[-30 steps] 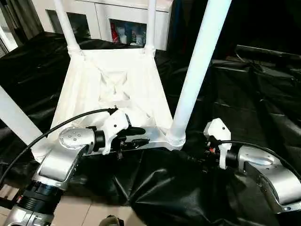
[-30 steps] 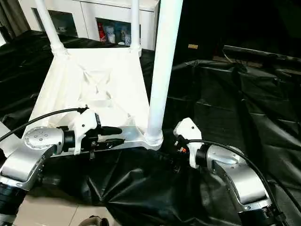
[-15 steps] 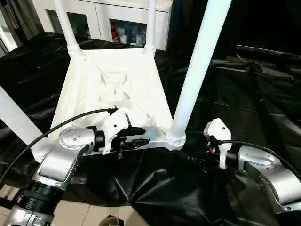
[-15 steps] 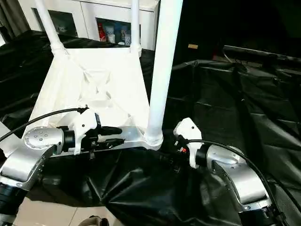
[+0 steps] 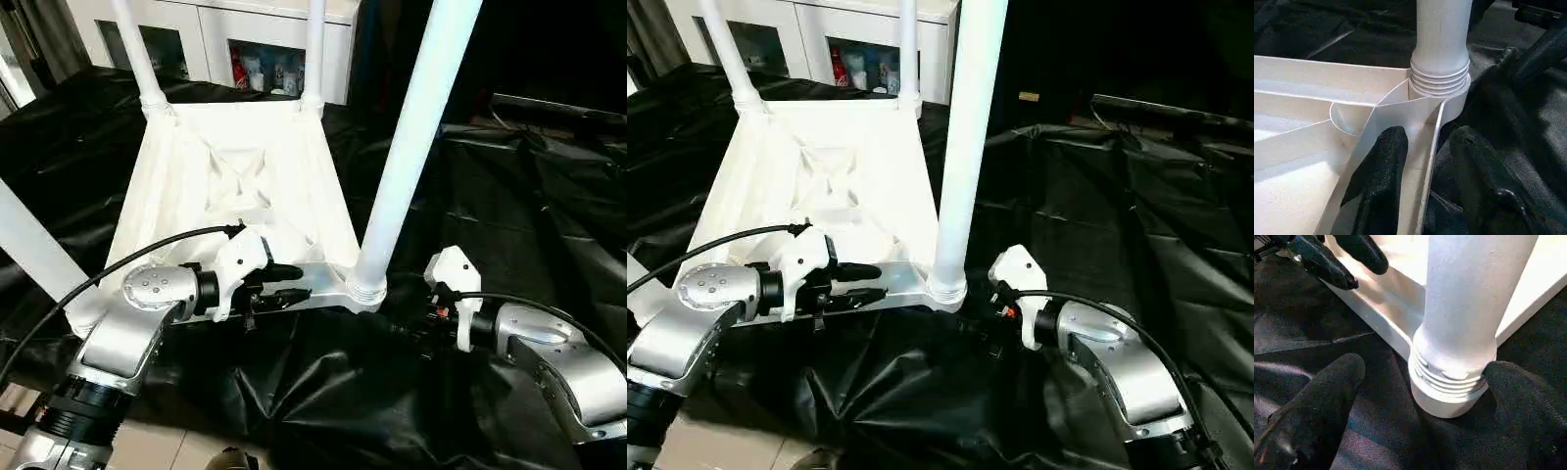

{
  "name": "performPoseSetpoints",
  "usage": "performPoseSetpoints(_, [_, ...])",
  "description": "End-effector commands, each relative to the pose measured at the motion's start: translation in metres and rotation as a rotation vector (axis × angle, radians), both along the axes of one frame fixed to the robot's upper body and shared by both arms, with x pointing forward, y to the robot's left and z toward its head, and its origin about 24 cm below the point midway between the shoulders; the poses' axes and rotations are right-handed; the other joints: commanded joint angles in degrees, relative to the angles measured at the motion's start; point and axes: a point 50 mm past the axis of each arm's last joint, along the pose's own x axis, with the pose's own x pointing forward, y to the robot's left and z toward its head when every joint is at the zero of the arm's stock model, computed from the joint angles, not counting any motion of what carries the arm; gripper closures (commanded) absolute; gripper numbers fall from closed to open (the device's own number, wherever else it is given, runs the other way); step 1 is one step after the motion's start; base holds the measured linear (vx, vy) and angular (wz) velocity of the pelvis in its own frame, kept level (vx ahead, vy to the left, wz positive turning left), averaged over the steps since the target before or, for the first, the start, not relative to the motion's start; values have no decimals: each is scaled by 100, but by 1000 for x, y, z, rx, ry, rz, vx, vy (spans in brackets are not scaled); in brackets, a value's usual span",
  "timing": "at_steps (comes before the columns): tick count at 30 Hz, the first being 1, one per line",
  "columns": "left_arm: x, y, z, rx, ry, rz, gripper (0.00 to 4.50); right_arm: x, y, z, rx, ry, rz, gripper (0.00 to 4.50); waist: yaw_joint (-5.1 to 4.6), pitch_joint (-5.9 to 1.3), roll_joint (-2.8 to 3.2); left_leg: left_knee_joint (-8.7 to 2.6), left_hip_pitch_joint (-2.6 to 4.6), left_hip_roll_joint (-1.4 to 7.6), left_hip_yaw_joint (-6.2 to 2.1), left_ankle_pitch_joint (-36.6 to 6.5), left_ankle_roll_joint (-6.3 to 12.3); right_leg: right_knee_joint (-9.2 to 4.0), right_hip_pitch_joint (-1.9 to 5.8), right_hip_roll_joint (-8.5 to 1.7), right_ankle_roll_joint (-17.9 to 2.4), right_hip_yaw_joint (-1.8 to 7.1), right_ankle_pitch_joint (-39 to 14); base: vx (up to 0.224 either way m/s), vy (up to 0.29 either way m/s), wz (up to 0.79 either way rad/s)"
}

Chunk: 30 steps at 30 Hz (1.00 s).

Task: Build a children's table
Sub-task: Rotate leg to tighten

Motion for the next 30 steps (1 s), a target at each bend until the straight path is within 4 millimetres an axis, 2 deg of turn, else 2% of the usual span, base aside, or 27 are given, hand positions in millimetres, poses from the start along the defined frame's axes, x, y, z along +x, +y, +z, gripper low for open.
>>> performPoseSetpoints(1, [-2,-1,0,6,6,-9,278,-1,4,7,1,-32,27,0,5,-415,7,-418,79,165,-91,-2027,93,-570,221,-333,-534,229,-3046,0,0,0])
performPoseSetpoints(30, [-2,-1,0,6,6,-9,278,-1,4,7,1,-32,27,0,4,-415,11,-423,77,170,-94,-2017,93,-562,225,-330,-550,228,-2999,0,0,0])
